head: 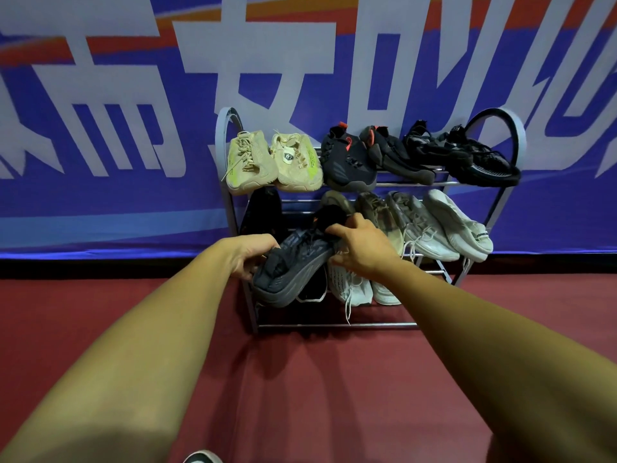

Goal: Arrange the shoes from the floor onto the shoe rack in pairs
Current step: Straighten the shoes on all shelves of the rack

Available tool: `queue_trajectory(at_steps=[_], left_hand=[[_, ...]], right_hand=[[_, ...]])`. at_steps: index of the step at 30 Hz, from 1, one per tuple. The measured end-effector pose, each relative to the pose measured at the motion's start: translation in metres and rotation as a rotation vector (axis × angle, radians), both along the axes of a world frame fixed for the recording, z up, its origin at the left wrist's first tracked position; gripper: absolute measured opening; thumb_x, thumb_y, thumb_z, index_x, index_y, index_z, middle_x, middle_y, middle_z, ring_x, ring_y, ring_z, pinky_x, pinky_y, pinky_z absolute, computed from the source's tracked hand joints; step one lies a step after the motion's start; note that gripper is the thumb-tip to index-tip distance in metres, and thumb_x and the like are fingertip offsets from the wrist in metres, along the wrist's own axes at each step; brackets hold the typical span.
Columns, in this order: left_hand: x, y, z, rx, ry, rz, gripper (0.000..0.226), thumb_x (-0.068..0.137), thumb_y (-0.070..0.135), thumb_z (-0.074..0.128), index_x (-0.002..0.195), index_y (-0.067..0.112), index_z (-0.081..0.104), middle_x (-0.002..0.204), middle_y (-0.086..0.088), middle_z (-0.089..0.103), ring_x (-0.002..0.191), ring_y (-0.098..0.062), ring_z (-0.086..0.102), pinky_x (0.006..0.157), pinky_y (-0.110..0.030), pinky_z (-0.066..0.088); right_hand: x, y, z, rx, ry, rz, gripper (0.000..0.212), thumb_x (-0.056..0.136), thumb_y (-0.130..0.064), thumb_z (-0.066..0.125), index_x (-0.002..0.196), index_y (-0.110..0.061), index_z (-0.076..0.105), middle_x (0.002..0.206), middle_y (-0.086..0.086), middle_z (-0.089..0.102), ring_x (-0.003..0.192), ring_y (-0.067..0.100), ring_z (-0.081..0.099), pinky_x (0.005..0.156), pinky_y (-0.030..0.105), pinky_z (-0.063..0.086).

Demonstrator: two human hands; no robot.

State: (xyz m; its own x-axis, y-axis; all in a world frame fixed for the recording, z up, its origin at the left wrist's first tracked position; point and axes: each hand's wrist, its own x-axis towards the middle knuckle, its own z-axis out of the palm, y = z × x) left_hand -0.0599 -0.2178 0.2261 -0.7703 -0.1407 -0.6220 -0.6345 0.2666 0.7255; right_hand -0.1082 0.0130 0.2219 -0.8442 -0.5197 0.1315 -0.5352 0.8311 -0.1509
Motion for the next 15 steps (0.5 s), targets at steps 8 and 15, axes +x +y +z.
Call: queue_trajectory(at_steps=[8,15], left_hand=[[-0.003,-0.005,-0.003,-0.076,0.042,-0.026,0.017,0.078,0.009,0.049,0.062,0.012,0.056,0.064,-0.009,0.06,0.061,-0.025,0.057,0.067,-0.031,0.048],[-0.009,-0.002,-0.003,-0.219,0.099,-0.171,0.018,0.045,0.014,0.051,0.063,0.016,0.047,0.06,-0.006,0.044,0.06,-0.023,0.041,0.056,-0.032,0.033]], right_hand=[[-0.005,-0.006,0.004,-0.116,-0.054,0.017,0.044,0.088,-0.03,0.056,0.132,-0.031,0.061,0.133,0.008,0.05,0.126,0.031,0.041,0.104,0.044,0.038],[-0.005,-0.022,0.002,-0.013,0.018,0.064,0.042,0.096,-0.043,0.048,0.136,-0.033,0.055,0.141,0.001,0.052,0.128,0.031,0.039,0.1,0.047,0.03]])
